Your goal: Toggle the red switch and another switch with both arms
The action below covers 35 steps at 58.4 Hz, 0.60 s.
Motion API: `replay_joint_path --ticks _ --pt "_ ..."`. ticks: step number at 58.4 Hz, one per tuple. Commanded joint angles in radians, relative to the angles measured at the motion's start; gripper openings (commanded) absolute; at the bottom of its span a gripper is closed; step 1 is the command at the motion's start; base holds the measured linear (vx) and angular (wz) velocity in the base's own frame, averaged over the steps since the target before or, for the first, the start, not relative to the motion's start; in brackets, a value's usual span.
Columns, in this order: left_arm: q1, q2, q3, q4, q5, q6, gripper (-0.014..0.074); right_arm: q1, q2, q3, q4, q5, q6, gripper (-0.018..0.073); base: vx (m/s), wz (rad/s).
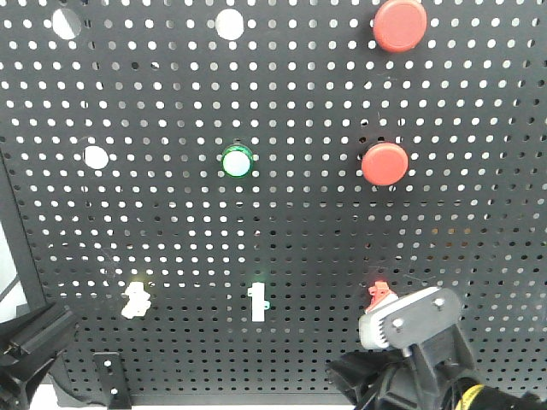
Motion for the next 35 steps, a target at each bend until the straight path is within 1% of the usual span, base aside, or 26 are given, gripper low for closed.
replay_joint_path --ticks 1,35 --pt "-0.005 -0.009 -0.026 -0.014 -0.075 -0.01 0.0002 0.001 -0.034 -0.032 0.002 -0.061 -0.003 -0.0006 0.0 0.0" --pt "-0.005 -0.009 -0.026 -0.014 -0.067 -0.01 0.0002 -0.001 -0.05 -0.032 0.002 -0.054 -0.003 -0.0006 0.0 0.0"
